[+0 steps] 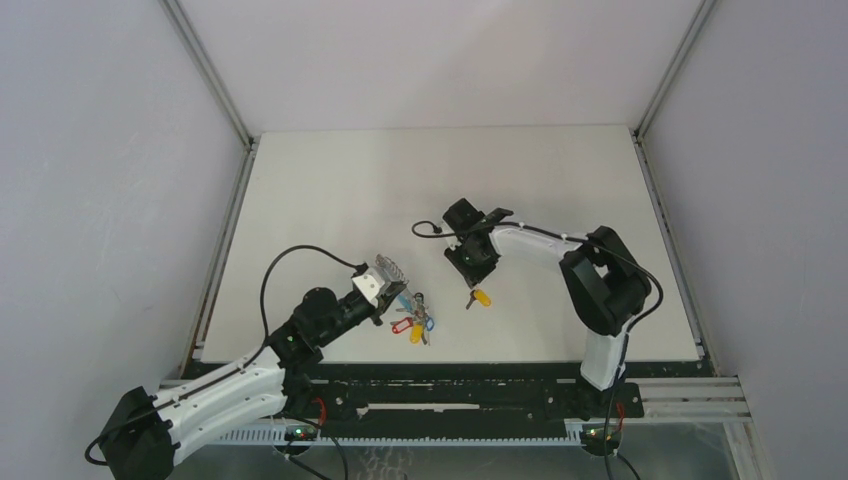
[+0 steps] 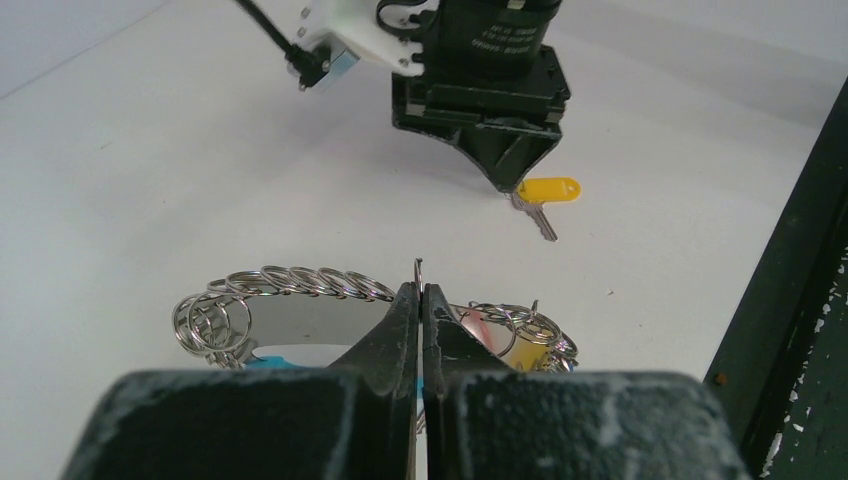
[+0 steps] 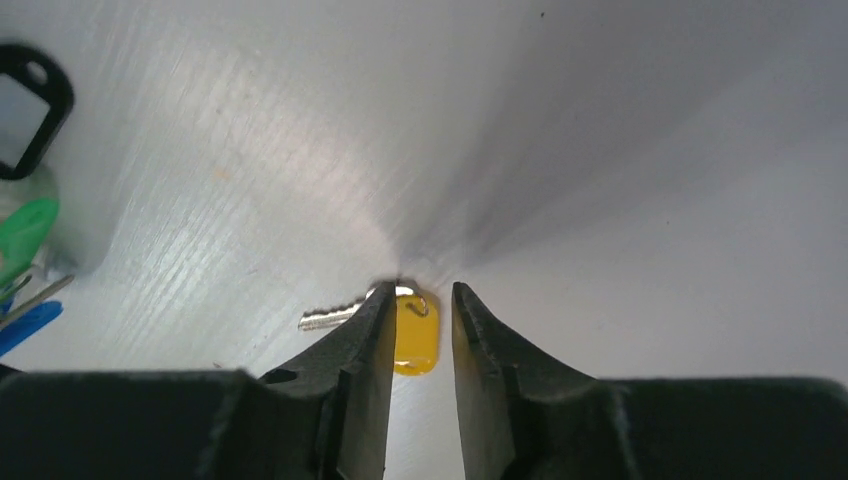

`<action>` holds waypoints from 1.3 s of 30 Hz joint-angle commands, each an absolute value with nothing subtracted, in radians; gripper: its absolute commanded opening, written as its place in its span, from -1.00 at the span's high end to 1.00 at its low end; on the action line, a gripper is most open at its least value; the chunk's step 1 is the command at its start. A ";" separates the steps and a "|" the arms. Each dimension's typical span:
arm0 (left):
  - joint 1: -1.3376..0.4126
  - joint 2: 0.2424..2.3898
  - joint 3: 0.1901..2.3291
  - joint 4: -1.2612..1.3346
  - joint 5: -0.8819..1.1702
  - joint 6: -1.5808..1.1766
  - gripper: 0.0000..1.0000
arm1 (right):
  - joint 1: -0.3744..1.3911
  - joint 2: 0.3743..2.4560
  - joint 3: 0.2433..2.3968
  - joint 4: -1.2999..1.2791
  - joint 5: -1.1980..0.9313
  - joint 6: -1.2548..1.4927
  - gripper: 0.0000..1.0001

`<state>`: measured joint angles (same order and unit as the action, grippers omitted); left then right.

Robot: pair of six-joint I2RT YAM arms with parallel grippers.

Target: Put the keys on the keyring

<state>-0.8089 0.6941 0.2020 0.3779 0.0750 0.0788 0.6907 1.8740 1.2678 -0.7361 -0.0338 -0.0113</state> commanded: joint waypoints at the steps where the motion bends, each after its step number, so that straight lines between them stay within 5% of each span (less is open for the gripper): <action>1: -0.805 0.690 0.201 0.458 0.088 0.065 0.99 | 0.701 1.701 1.173 -0.597 -0.059 -0.009 0.43; 14: -0.806 0.692 0.199 0.464 0.096 0.063 0.99 | 0.592 1.336 0.644 0.020 -0.268 0.070 0.48; 26: -0.805 0.700 0.201 0.469 0.100 0.062 0.99 | 0.454 1.419 0.418 0.485 -0.461 0.221 0.56; 39: -0.805 0.707 0.202 0.471 0.103 0.060 0.99 | 0.444 1.492 0.374 0.605 -0.456 0.271 0.60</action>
